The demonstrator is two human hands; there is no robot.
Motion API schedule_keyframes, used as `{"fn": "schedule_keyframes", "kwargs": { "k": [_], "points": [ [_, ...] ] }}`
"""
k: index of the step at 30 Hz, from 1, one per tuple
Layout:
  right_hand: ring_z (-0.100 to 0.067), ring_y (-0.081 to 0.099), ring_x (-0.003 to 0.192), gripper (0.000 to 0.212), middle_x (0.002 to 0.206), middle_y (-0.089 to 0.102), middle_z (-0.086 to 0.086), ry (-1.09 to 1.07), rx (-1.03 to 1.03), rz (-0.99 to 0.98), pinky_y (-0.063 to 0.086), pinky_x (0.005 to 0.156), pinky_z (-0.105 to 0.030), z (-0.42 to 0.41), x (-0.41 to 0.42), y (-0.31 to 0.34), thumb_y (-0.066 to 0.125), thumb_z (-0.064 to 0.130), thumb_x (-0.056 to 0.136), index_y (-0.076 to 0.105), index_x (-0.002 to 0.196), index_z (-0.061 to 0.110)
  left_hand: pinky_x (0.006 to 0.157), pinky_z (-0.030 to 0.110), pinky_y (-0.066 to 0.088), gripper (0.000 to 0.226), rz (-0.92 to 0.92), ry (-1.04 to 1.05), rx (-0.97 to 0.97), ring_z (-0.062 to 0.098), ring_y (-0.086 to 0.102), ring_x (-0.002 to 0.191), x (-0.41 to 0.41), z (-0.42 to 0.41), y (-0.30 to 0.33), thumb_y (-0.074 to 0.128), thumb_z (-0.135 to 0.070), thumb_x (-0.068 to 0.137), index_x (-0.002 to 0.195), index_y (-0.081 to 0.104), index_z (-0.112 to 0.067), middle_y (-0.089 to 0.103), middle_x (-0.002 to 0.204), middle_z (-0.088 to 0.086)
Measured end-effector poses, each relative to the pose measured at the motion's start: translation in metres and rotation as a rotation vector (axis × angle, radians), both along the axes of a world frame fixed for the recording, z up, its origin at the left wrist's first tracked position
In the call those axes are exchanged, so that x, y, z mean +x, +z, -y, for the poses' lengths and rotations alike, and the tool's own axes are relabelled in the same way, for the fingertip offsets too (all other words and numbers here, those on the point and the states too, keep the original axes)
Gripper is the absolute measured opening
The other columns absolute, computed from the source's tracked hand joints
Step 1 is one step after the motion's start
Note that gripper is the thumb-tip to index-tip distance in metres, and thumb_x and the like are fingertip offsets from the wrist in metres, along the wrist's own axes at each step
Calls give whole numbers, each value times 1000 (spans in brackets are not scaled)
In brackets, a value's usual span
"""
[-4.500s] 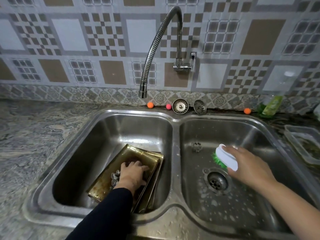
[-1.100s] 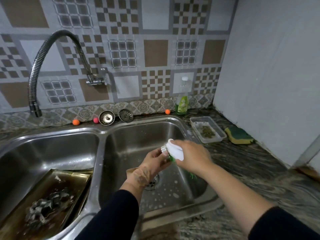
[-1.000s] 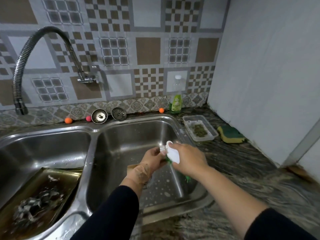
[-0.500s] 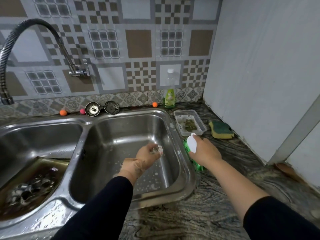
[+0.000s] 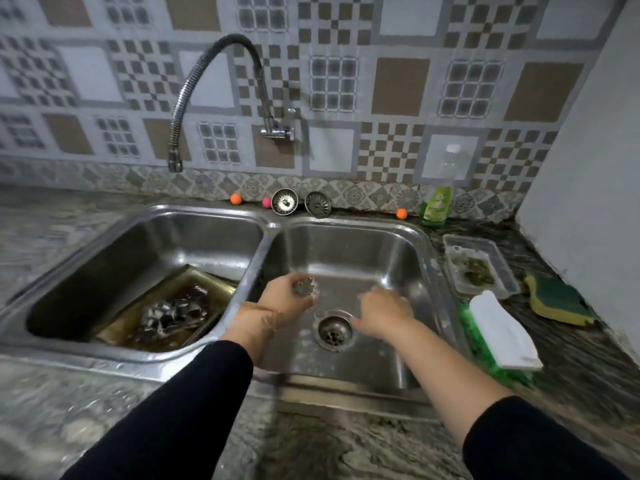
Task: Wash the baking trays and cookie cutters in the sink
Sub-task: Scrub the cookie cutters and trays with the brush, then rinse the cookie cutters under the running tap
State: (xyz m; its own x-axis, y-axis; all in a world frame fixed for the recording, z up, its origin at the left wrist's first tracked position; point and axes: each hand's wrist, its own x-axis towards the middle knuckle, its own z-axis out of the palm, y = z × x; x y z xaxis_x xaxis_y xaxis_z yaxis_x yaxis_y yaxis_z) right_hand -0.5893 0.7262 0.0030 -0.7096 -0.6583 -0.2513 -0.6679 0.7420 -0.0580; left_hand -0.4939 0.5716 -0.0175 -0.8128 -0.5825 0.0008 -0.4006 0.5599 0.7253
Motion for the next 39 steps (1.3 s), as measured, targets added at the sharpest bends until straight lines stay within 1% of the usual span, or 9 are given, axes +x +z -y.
{"fn": "schedule_keyframes", "kwargs": {
  "k": [2,5,9,11,17,25,30,35,39],
  "points": [
    [-28,40,131,54,143,40,-7,89,13,23,33,105,-42,36,19,-9,50,46,91,48,137,18,86,22,48,39,-7,97,-9,15,63,98,26,31,-1,72,-28,82,118,63,-20,68,108,1],
    [-28,33,136,62,147,34,-9,211,8,7,29,108,-43,88,48,-23,46,51,92,38,144,18,71,10,44,38,-24,230,21,12,61,90,64,79,-5,73,-25,82,117,63,-16,67,106,1],
    [-25,10,146,69,158,14,-7,257,-127,44,15,117,-48,156,73,-36,36,51,96,17,151,15,83,25,47,35,75,302,-11,15,61,96,107,143,-17,70,-34,83,114,63,-20,65,106,-2],
    [-23,1,148,70,160,6,-6,232,-162,42,8,119,-49,189,78,-42,33,51,97,12,152,14,76,19,49,37,123,311,10,13,62,90,124,174,-26,70,-32,84,118,61,-21,66,111,1],
    [-20,-10,147,72,161,-7,-7,75,-166,-40,1,120,-46,242,80,-64,31,49,98,4,153,11,90,28,47,42,216,272,36,17,60,102,138,260,-59,67,-29,86,126,57,-21,62,121,4],
    [-11,-21,144,70,157,-21,2,30,-155,-21,1,120,-40,242,84,-76,28,46,99,-6,152,17,96,29,46,39,311,179,63,22,60,109,96,332,-87,66,-24,88,126,58,-18,64,119,7],
    [-10,-19,144,72,158,-20,3,22,-157,-25,1,121,-37,243,85,-74,33,45,97,-4,152,17,75,21,46,35,400,34,17,14,58,86,78,337,-100,64,-21,89,123,58,-30,63,100,-2],
    [-11,-12,146,74,160,-11,2,23,-163,-41,0,120,-35,244,85,-72,37,48,95,2,153,18,98,32,45,38,277,36,44,21,57,113,67,337,-92,64,-29,89,127,57,-27,60,125,1],
    [-14,21,143,60,155,26,3,7,-255,-46,13,118,-30,247,75,-61,44,46,93,32,147,22,98,26,41,31,-161,28,22,18,58,114,41,331,-26,51,-26,97,126,60,-19,62,125,1]
  ]
}}
